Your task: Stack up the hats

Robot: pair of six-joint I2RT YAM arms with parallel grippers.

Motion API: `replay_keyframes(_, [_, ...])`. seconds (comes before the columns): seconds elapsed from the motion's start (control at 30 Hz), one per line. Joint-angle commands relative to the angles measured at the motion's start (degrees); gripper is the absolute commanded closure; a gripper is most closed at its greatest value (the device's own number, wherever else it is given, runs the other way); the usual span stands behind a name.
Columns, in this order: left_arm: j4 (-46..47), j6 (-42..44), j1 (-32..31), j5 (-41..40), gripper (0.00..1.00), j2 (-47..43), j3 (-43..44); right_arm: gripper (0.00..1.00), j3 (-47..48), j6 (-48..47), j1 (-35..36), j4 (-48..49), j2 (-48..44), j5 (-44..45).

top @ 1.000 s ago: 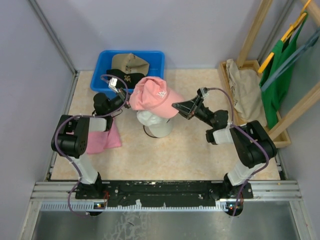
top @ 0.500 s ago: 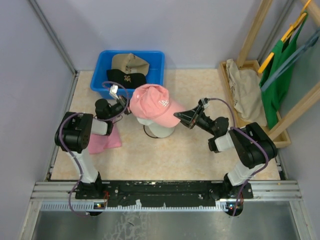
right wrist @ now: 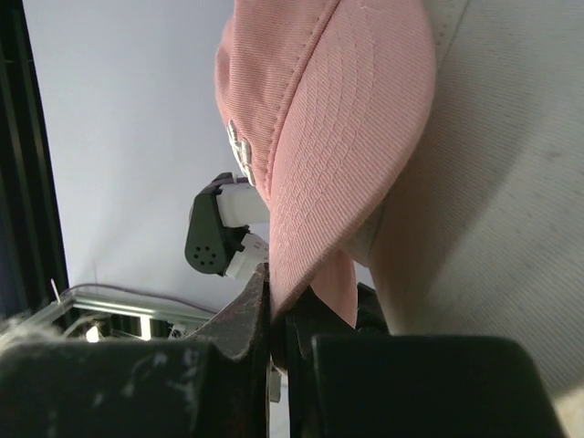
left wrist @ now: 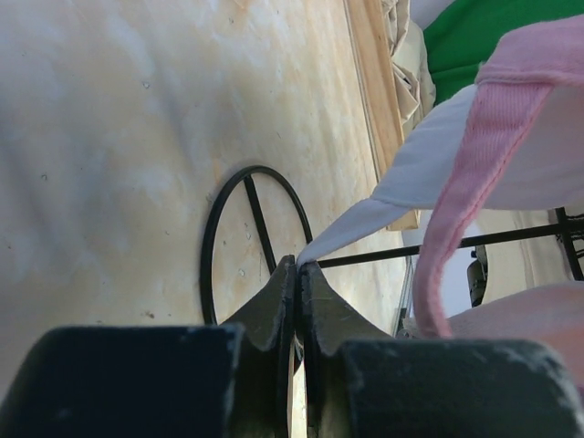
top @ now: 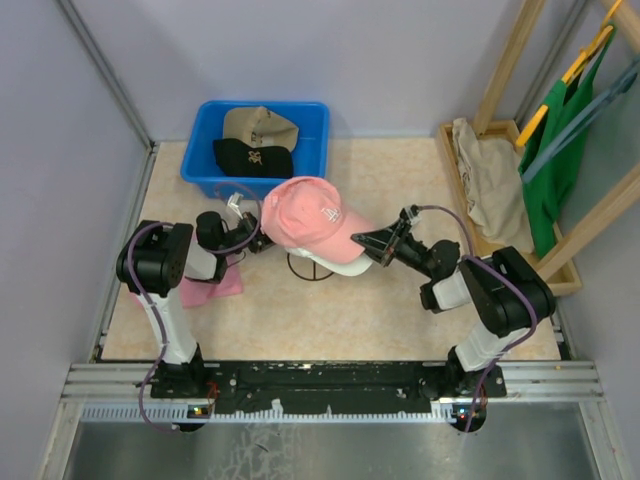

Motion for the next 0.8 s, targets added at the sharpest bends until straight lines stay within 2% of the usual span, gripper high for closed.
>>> replay_keyframes(0.0, [-7.24,3.04,0.46,-0.20,0.93,0.77,-0.80,1.00,-3.62,-1.25,-2.57,9.20,-2.26,-2.91])
replay_keyframes(0.17, [-7.28,2.87,0.47,0.04,0.93,0.28,-0.75,1.00,-7.83,-1.36,-4.66,8.80,-5.80,-4.70])
replay_keyframes(0.47, [-9.64,3.82,0.47,-0.09,0.93,-3.51,-0.54,1.00,-9.19,-2.67,-4.89,9.10,-3.17,-5.09])
replay_keyframes(0.77, [-10.35,4.23,0.47,-0.08,0.93,-4.07,-0.74,1.00,-14.29,-6.24,-8.14,9.08,-3.09,-6.79])
